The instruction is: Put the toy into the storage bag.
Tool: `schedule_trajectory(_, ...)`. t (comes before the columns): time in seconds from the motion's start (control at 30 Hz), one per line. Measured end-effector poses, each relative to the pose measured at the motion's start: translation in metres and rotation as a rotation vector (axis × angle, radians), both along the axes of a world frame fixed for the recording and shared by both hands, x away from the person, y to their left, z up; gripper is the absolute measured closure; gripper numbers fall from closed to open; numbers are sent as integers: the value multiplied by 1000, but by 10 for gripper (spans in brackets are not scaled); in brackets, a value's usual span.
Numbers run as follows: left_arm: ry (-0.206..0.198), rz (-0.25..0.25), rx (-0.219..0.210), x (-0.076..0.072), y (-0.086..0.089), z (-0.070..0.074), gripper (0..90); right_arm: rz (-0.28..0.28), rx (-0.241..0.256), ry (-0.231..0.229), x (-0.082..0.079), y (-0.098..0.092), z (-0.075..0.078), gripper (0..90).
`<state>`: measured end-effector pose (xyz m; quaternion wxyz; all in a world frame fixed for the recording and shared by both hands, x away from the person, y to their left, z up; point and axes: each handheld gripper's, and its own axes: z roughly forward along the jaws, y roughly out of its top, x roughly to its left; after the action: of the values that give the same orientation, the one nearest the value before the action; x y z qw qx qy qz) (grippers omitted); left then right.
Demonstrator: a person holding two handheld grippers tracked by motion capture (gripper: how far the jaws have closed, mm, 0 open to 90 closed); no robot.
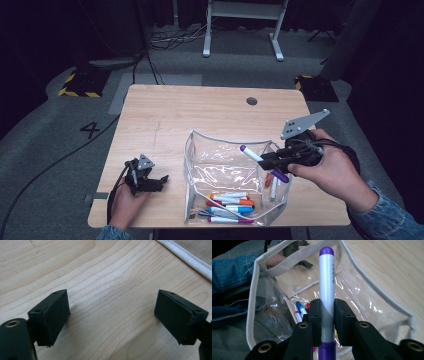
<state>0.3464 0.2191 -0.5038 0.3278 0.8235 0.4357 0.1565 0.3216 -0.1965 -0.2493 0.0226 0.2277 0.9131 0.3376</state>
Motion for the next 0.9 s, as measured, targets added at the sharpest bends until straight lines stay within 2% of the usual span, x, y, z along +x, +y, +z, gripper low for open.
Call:
schedule_trajectory(0.33, 1, 4, -2, 0, -1, 0, 118, 103, -24, 25, -5, 37, -5, 767)
schedule_trajectory(0.53, 1, 4, -2, 0, -1, 0, 119, 159, -70, 48, -8, 58, -14, 767)
schedule_trajectory(0.9, -1, 5, -3, 0, -1, 0, 119, 227, -173, 114, -10, 87, -44, 767)
